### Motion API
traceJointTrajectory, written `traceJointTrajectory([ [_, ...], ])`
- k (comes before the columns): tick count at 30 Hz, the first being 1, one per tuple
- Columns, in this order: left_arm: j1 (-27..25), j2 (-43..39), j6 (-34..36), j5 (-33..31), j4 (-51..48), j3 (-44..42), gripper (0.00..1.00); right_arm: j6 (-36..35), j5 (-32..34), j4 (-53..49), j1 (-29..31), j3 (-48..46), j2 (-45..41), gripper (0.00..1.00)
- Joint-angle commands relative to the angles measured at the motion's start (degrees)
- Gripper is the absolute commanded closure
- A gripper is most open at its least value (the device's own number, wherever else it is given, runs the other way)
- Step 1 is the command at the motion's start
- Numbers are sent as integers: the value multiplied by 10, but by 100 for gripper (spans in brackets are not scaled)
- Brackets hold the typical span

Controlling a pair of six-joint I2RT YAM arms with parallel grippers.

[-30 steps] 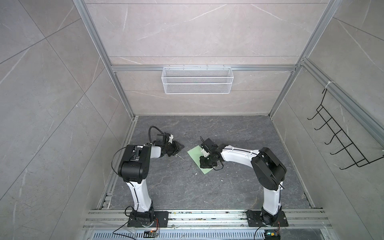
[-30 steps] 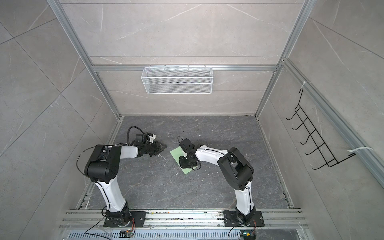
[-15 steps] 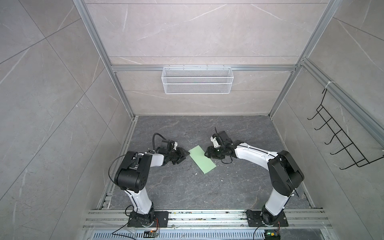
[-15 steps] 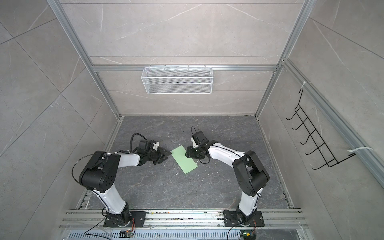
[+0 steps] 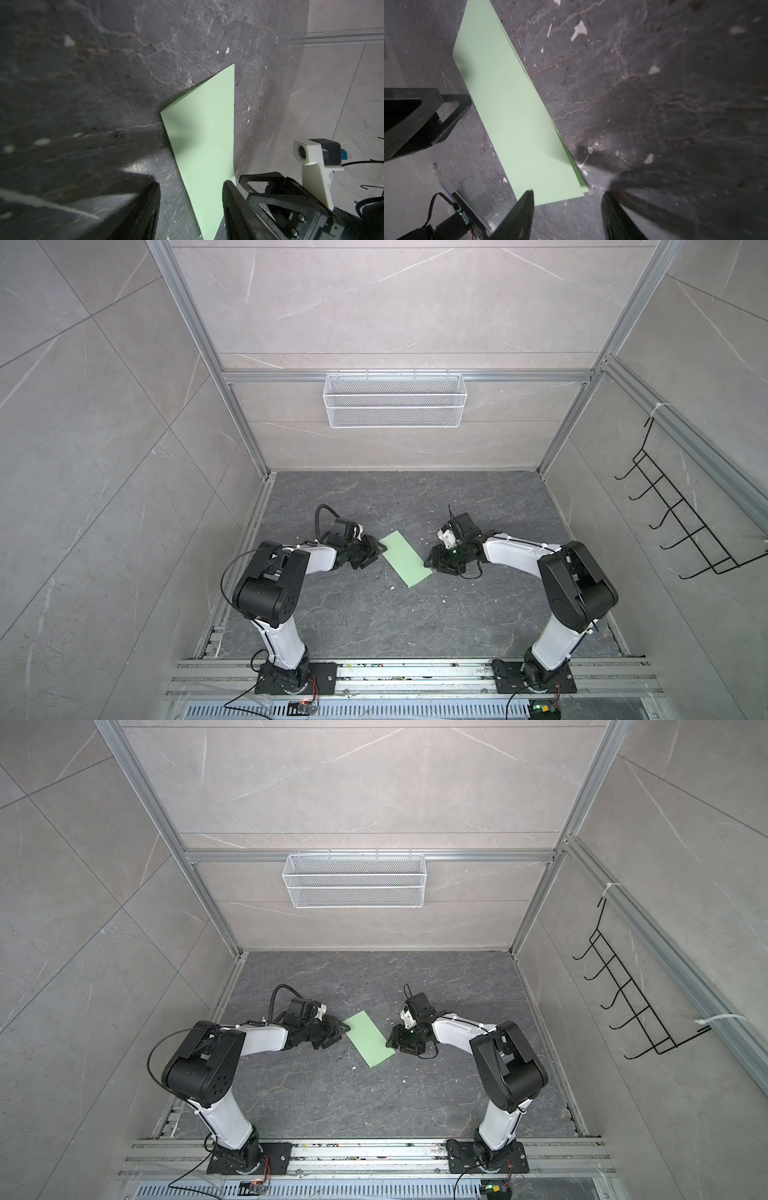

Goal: Fold a paper plane with a square sheet of paper (pick it up from the middle)

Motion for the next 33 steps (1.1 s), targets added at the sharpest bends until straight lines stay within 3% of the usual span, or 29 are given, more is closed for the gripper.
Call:
traceJointTrajectory([
  [1,0,-10,-3,-5,-16,17,48,13,-29,15,-3,-8,6,45],
  [17,-7,-11,-4,0,-5,42,48,29,-52,45,-4,-16,32,50],
  [33,-22,75,-5,27,3,75,52,73,-120,127,-17,-46,32,60],
])
